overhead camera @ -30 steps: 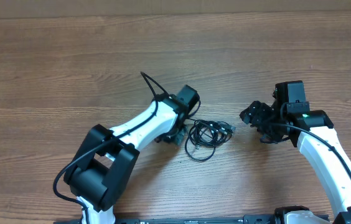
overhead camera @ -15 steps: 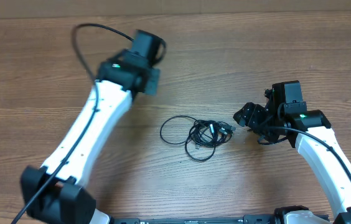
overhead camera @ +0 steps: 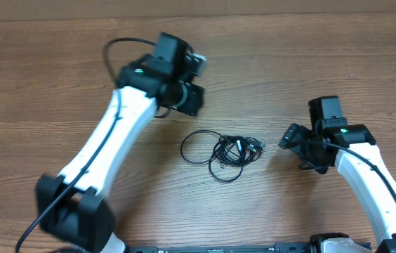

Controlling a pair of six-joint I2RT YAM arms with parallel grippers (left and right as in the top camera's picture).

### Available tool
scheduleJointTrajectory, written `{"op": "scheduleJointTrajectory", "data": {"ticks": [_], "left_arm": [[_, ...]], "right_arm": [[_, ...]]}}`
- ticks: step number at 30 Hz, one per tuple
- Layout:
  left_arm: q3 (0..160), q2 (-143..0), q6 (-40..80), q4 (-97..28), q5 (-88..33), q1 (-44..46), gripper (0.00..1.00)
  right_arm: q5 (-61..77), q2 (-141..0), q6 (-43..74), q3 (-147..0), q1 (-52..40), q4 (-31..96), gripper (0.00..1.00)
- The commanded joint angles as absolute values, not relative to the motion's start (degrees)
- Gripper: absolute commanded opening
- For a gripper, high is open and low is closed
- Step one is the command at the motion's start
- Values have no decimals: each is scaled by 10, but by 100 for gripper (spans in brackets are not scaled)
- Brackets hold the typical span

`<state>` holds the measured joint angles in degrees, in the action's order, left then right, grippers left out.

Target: Untangle cables

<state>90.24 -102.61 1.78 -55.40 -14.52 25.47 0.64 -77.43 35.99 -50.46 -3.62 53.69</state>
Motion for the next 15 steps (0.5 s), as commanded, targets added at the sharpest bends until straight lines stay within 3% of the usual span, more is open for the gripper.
{"op": "scheduleJointTrajectory", "data": {"ticks": [1,5,10,15], "left_arm": [[893,-1074,-13,-558,-184,285,56],[893,-1122,-12,-554,-208,314,58],[893,-1188,66,-551,-210,338,49],[893,-1228,105,-555,-248,342,47]], "right_arm": [[-29,-773,390,-509,-15,542,88],[-29,-773,390,-509,-6,548,92],[-29,-773,390,-509,-6,548,94],[-29,-773,390,-509,-6,547,95]]}}
